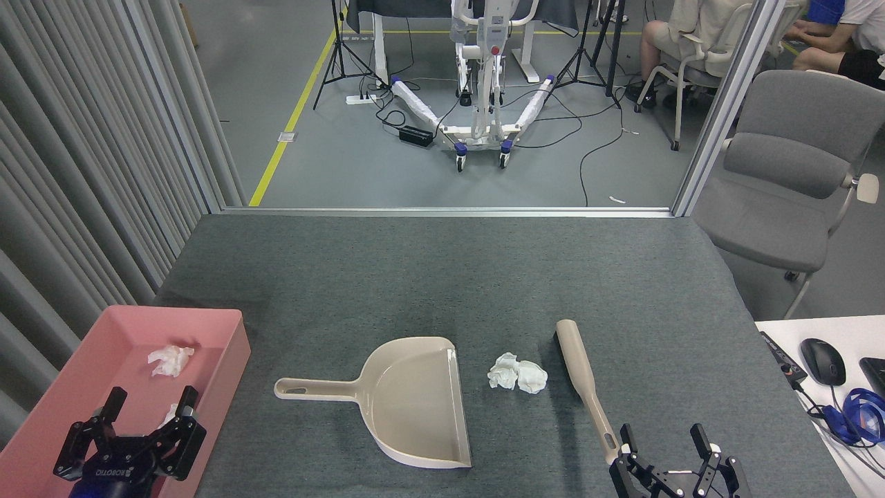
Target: Sweep and dump garbage into bin
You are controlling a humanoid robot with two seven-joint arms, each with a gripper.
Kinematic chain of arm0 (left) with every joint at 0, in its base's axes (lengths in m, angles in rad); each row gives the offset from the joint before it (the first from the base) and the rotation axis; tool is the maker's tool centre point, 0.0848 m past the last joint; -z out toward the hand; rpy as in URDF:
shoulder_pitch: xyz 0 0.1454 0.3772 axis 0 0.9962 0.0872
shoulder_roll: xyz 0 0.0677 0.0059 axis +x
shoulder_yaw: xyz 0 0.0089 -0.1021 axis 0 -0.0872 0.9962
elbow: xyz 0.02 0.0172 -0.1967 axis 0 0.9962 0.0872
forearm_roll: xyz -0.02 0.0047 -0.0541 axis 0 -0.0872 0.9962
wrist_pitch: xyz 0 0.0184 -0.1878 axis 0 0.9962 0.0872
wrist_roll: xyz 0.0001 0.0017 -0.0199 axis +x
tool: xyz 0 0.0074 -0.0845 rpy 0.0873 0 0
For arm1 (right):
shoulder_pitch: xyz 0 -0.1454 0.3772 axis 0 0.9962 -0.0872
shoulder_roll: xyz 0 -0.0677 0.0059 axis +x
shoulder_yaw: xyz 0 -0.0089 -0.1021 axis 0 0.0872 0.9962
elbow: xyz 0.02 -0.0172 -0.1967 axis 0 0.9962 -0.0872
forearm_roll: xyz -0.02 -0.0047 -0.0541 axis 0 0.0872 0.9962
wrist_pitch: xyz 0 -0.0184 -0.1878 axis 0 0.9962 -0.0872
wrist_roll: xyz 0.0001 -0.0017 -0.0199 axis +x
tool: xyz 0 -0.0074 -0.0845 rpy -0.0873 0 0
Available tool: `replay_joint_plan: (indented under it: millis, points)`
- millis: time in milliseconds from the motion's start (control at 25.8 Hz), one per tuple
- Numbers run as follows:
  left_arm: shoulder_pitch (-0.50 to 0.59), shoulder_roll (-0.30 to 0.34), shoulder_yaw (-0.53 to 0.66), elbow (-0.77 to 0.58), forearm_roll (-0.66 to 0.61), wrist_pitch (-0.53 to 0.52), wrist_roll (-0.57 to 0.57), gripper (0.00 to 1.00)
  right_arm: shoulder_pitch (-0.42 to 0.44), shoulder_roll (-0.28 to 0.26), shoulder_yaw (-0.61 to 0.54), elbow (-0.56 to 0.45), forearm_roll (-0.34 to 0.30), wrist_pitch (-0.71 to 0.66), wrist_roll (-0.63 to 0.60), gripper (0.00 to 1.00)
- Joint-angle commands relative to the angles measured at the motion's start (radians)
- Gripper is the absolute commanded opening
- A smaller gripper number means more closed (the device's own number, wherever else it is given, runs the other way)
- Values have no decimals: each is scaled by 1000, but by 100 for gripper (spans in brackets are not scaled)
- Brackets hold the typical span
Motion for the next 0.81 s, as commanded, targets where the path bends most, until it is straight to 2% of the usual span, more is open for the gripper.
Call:
replay_joint_plan:
  millis: [0, 774]
  points:
    - [-2, 0, -2, -1, 1, -13, 3, 100, 1, 1, 0, 0, 0, 1, 3, 98]
    - [-9, -12, -2, -33, -5, -18, -1, 100, 6, 18, 2, 6, 0, 2, -12, 98]
